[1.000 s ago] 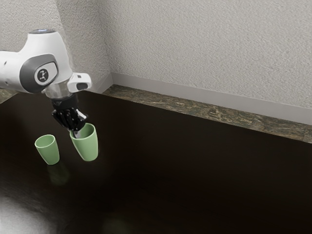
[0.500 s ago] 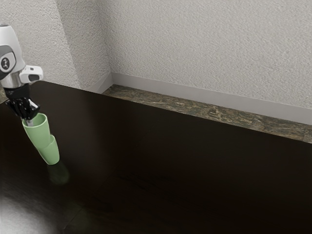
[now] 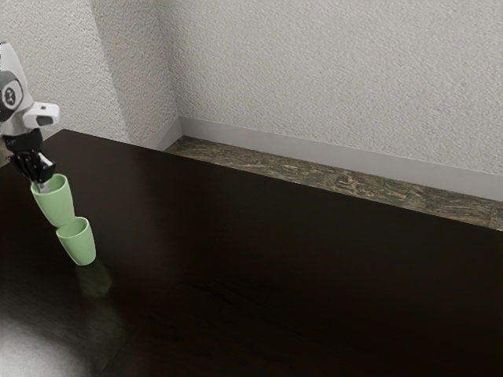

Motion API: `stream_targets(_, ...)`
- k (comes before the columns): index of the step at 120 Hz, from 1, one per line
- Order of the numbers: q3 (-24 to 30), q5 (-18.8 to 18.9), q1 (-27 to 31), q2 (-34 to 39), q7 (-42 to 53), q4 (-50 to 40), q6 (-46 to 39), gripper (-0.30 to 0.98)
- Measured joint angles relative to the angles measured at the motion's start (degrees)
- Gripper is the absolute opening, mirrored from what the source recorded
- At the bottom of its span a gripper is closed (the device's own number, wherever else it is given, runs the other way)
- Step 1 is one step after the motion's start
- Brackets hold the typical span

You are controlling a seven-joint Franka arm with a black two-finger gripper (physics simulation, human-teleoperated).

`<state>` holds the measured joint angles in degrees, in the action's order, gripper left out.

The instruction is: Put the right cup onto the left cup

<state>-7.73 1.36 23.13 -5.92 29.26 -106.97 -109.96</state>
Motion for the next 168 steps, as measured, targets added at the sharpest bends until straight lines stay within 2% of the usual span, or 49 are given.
stream_targets(14,0.0,-1.7,-1.8,-2.2,1.8,2.1,0.2,-0.1)
stream_targets(52,-1.0,-4.5,-0.8,-4.0,5.2,2.7,0.8,-0.1)
stream_targets(114,-2.5,-5.1,-0.2,-4.1,7.4,2.1,3.7,-0.1)
stream_targets(168,-2.5,-5.5,-0.3,-6.8,8.1,5.8,4.1,-0.1)
